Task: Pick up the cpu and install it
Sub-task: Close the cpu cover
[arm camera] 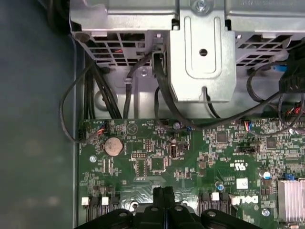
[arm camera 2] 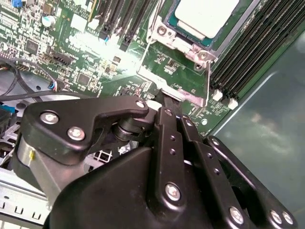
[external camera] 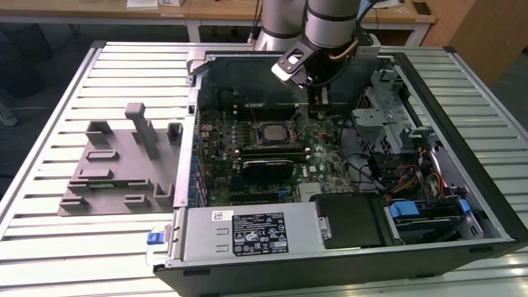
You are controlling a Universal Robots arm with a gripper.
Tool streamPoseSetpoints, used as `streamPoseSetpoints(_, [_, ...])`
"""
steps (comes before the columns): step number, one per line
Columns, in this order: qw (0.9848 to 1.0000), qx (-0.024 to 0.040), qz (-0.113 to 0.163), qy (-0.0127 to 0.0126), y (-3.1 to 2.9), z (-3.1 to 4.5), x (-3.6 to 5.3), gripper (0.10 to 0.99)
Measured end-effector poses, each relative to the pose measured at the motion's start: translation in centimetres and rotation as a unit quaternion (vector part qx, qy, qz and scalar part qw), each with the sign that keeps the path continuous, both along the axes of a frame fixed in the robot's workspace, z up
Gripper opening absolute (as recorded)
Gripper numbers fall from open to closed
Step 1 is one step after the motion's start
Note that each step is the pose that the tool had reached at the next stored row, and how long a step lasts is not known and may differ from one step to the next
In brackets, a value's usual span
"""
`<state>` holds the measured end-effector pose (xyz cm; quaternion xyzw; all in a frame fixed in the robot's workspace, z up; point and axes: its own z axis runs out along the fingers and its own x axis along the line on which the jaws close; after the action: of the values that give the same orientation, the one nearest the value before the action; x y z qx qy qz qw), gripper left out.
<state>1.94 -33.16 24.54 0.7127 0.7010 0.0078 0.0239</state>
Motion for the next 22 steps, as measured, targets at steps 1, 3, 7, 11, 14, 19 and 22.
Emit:
streamPoseSetpoints(1, [1.0000, 0.0000, 0.000, -0.0009, 0.02, 0.00, -0.15, 0.106])
streamPoseSetpoints(3, [1.0000, 0.0001, 0.000, -0.0030, 0.07, -0.01, -0.44, 0.106])
streamPoseSetpoints(7, [1.0000, 0.0006, 0.000, -0.0062, 0.17, 0.00, -1.06, 0.106])
streamPoseSetpoints(11, [1.0000, 0.0006, 0.000, -0.0074, 0.27, -0.02, -1.83, 0.106])
streamPoseSetpoints(14, [1.0000, 0.0006, 0.000, -0.0077, 0.35, -0.06, -2.48, 0.106])
streamPoseSetpoints(19, [1.0000, 0.0005, 0.000, -0.0077, 0.45, -0.13, -3.46, 0.106])
streamPoseSetpoints(22, [1.0000, 0.0006, 0.000, -0.0078, 0.50, -0.20, -4.06, 0.106])
